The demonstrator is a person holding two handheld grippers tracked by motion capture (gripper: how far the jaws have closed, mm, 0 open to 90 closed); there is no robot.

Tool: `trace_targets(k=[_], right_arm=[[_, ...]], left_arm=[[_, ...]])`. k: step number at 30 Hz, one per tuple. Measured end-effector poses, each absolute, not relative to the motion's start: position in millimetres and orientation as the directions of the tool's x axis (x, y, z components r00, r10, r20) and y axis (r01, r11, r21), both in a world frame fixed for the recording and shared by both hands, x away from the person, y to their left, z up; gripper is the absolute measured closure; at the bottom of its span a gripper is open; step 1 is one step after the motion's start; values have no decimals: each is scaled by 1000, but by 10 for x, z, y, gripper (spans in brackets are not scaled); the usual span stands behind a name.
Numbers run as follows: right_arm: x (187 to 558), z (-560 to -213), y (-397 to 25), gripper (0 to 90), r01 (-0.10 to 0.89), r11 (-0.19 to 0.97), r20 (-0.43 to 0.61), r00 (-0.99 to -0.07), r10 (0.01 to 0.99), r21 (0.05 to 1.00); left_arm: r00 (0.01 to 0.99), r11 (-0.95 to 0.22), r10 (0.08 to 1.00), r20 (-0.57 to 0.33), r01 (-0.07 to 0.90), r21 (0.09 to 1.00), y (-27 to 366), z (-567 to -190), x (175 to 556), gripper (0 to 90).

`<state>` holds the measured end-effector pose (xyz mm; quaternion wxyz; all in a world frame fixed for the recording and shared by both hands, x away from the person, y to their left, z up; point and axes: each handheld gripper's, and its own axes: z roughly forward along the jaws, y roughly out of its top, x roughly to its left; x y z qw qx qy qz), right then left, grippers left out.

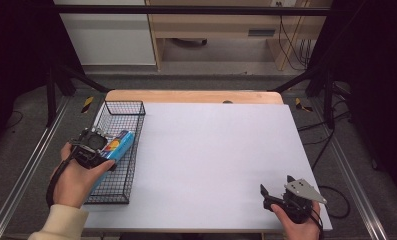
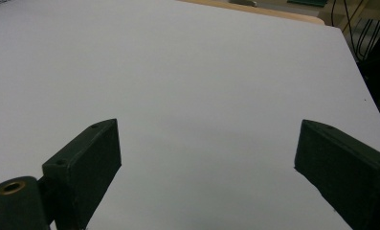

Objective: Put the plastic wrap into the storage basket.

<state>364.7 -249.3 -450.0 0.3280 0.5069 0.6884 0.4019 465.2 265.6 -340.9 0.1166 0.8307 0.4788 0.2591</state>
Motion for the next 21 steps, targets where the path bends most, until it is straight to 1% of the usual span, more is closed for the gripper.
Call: trace_targets(k=[1,4,6,9,12,15,18,21], right_arm=[[3650,-4499,-2493,80,433,165,-47,-271,961,886],[3652,-4491,-2499,74,430,170,-51,-274,960,887],[3655,-4490,-2507,66,428,167,-49,-272,961,888],[3667,-4499,-2524,52,431,156,-39,-268,963,889],[3682,-4500,-2538,40,421,159,-36,-285,958,893],[3698,-4500,-2540,40,420,168,-39,-298,954,892],[3705,-4504,-2548,46,423,161,-37,-287,957,891],[3718,-4522,-2548,52,435,164,-41,-278,960,885]], left_arm=[[416,-516,856,306,706,484,2636,-3372,4609,110],[447,-517,852,271,641,567,2551,-3317,4496,88],[495,-517,836,237,567,642,2436,-3322,4398,69],[535,-512,816,219,493,703,2281,-3381,4321,63],[570,-508,797,202,450,735,2100,-3495,4303,61],[620,-474,771,145,406,781,1888,-3662,4316,54],[660,-450,743,112,369,813,1698,-3838,4324,54],[669,-471,727,153,324,821,1575,-4019,4299,65]])
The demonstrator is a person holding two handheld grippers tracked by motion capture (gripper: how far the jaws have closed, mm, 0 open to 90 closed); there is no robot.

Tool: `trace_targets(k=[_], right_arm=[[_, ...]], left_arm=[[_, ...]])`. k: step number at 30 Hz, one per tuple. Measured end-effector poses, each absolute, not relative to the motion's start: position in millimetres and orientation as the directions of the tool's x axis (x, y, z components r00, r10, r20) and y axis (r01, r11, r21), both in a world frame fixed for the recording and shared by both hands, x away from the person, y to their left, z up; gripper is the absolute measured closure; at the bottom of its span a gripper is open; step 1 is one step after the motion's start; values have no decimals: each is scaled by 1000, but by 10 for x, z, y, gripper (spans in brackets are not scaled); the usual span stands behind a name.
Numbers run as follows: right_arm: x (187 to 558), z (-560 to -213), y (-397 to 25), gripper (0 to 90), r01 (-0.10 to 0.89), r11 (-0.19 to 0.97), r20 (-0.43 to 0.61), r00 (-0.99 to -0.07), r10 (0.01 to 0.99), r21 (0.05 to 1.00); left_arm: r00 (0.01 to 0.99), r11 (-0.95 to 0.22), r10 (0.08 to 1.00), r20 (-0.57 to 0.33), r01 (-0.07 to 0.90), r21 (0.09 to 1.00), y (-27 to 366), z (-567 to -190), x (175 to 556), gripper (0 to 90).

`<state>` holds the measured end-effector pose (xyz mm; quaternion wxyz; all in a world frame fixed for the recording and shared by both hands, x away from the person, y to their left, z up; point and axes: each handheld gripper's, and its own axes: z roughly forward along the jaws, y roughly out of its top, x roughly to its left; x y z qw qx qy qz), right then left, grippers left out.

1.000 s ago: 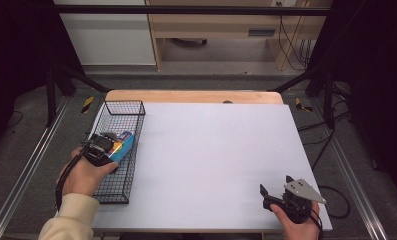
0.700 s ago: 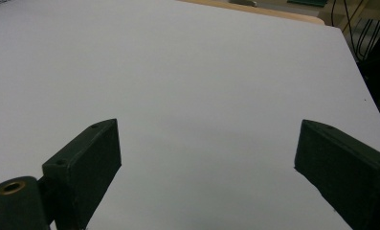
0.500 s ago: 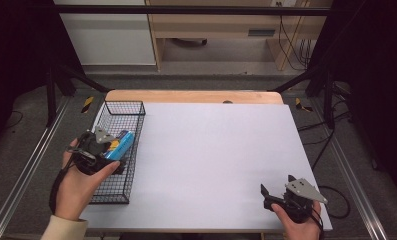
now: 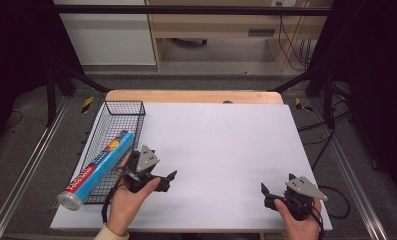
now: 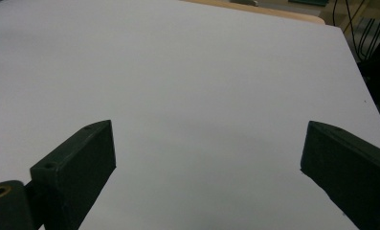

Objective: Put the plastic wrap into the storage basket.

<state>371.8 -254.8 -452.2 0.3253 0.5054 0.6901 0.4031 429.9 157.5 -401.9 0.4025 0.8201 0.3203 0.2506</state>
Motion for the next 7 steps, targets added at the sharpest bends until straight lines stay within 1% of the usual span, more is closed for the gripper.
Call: trace_targets(k=[2,3,7], right_arm=[[3729,-4534,-2550,54,442,156,-36,-268,963,883],[3732,-4533,-2548,57,445,156,-38,-263,964,882],[3740,-4532,-2553,64,444,146,-36,-246,969,884]], left_arm=[[684,-475,715,147,321,819,1532,-4126,4285,86],[688,-469,713,136,323,822,1519,-4164,4274,82],[711,-485,689,140,308,819,1465,-4367,4152,75]])
